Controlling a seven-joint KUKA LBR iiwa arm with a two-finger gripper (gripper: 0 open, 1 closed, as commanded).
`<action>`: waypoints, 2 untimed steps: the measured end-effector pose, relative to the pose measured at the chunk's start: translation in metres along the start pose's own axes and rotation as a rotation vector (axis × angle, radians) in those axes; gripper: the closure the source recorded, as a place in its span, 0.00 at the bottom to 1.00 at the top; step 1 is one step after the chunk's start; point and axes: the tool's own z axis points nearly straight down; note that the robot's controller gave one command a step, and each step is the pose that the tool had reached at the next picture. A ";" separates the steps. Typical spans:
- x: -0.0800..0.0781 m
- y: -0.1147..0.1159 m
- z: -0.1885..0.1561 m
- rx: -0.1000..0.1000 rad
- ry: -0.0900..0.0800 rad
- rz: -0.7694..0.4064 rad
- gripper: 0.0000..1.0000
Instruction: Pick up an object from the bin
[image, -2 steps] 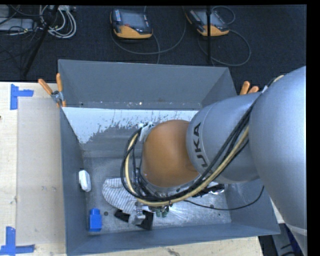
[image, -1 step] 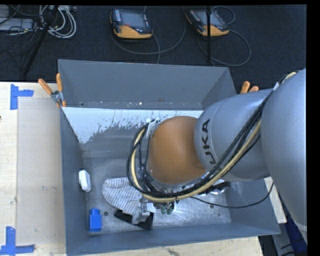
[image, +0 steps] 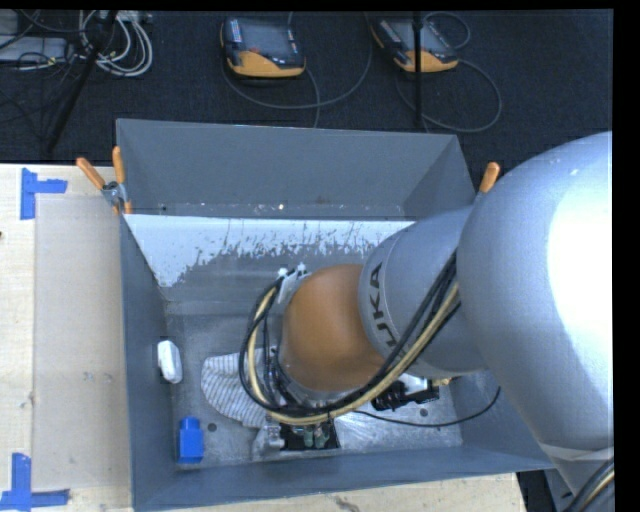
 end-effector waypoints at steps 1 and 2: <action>0.003 -0.002 -0.007 0.006 0.014 0.003 1.00; 0.003 -0.002 -0.007 0.006 0.014 0.003 1.00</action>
Offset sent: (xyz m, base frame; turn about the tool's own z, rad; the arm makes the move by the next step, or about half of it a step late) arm 0.0000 0.0000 0.0000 0.0000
